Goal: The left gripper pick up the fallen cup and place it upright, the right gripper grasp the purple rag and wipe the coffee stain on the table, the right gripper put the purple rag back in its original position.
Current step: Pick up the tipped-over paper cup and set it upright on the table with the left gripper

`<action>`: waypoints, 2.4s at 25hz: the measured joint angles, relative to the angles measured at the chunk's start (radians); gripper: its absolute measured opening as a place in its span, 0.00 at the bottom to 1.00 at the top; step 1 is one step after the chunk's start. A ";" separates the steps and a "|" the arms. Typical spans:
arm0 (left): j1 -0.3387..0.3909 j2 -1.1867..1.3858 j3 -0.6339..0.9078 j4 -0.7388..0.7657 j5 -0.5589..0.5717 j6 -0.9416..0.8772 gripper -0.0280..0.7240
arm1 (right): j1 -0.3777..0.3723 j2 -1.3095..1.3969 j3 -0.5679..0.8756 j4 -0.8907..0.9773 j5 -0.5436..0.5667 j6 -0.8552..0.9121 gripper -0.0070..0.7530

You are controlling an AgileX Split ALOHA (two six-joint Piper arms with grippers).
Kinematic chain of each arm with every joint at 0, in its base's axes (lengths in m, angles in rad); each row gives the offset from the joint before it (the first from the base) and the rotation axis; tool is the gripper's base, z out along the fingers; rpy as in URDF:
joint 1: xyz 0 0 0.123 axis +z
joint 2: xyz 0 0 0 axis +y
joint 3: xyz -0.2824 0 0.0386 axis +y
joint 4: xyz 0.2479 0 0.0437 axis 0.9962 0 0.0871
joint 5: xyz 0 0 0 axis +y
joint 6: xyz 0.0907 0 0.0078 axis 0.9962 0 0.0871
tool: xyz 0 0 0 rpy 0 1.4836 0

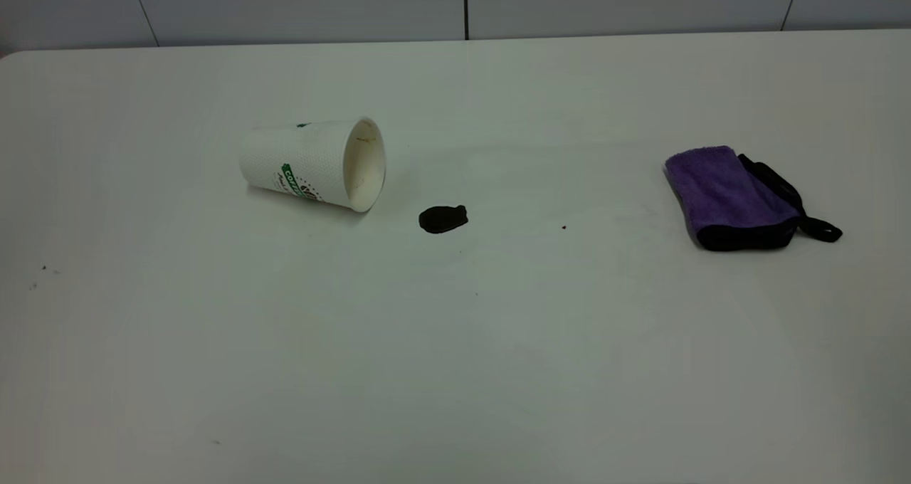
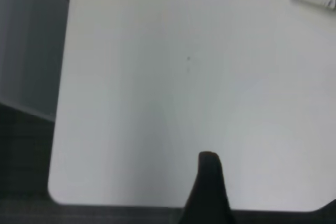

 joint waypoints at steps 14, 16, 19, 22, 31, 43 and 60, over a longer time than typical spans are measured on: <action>-0.412 1.007 -0.580 0.330 -0.013 -0.296 0.95 | 0.000 0.000 0.000 0.000 0.000 0.000 0.32; -0.487 1.136 -0.687 0.399 0.054 -0.350 0.95 | 0.000 0.000 0.000 0.000 0.000 0.000 0.32; -0.566 1.314 -0.848 0.468 0.137 -0.375 0.95 | 0.000 0.000 0.000 0.000 0.000 0.000 0.32; -0.609 1.450 -0.975 0.481 0.183 -0.367 0.94 | 0.000 0.000 0.000 0.000 0.000 0.000 0.32; -0.651 1.635 -1.077 0.552 0.173 -0.372 0.93 | 0.000 0.000 0.000 0.000 0.000 0.000 0.32; -0.651 1.798 -1.077 0.749 0.069 -0.468 0.89 | 0.000 0.000 0.000 0.000 0.000 0.000 0.32; -0.565 1.630 -1.078 0.722 0.100 -0.310 0.05 | 0.000 0.000 0.000 0.000 0.000 0.000 0.32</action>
